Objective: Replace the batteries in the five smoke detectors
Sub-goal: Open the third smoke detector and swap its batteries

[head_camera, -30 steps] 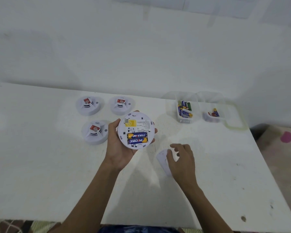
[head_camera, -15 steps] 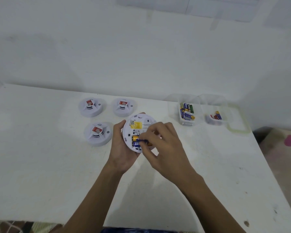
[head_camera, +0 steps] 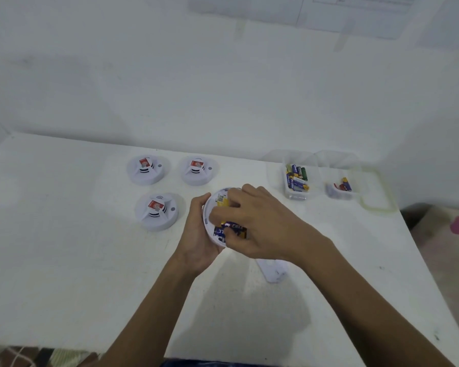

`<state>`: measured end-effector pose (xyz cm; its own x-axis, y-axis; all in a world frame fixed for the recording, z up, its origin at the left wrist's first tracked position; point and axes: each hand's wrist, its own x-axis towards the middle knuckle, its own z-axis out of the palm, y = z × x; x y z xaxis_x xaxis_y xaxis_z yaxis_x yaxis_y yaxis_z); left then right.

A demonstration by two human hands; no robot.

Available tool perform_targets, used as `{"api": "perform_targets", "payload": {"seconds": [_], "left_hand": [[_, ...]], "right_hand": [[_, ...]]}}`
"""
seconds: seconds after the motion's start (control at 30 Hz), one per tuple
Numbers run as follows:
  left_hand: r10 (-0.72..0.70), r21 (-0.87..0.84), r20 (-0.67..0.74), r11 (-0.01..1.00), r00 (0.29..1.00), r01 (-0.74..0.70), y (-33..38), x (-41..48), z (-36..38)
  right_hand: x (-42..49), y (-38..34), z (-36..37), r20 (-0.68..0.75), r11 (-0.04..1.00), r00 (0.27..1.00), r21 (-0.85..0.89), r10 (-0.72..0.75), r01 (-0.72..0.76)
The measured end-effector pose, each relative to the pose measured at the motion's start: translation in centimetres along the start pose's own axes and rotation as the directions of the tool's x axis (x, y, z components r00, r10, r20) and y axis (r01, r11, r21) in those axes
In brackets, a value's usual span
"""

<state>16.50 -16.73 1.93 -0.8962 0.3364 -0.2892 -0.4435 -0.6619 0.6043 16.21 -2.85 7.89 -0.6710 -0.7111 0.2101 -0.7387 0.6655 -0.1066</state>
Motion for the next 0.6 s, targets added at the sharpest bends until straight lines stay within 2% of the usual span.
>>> {"api": "perform_targets", "payload": {"seconds": [0.2, 0.3, 0.4, 0.5, 0.6], "left_hand": [[0.013, 0.065, -0.065, 0.998, 0.998, -0.009, -0.2, 0.1, -0.3], [0.013, 0.057, -0.086, 0.998, 0.996, -0.008, -0.2, 0.0, -0.2], [0.030, 0.066, -0.050, 0.997, 0.998, -0.026, 0.0, -0.2, 0.0], [0.088, 0.078, -0.015, 0.993, 0.996, -0.087, 0.3, -0.5, 0.4], [0.133, 0.041, -0.018, 0.990, 0.991, -0.132, 0.8, -0.5, 0.0]], "right_hand": [[0.6, 0.2, -0.3, 0.117, 0.999, 0.993, 0.026, -0.025, 0.022], [0.6, 0.3, -0.3, 0.092, 0.993, 0.995, 0.112, -0.039, 0.028], [0.4, 0.2, -0.3, 0.022, 0.987, 0.999, 0.161, -0.025, 0.021], [-0.1, 0.0, -0.3, -0.065, 0.956, 0.995, 0.289, 0.075, -0.053], [-0.8, -0.3, -0.2, -0.126, 0.859, 0.963, 0.489, 0.238, -0.149]]}}
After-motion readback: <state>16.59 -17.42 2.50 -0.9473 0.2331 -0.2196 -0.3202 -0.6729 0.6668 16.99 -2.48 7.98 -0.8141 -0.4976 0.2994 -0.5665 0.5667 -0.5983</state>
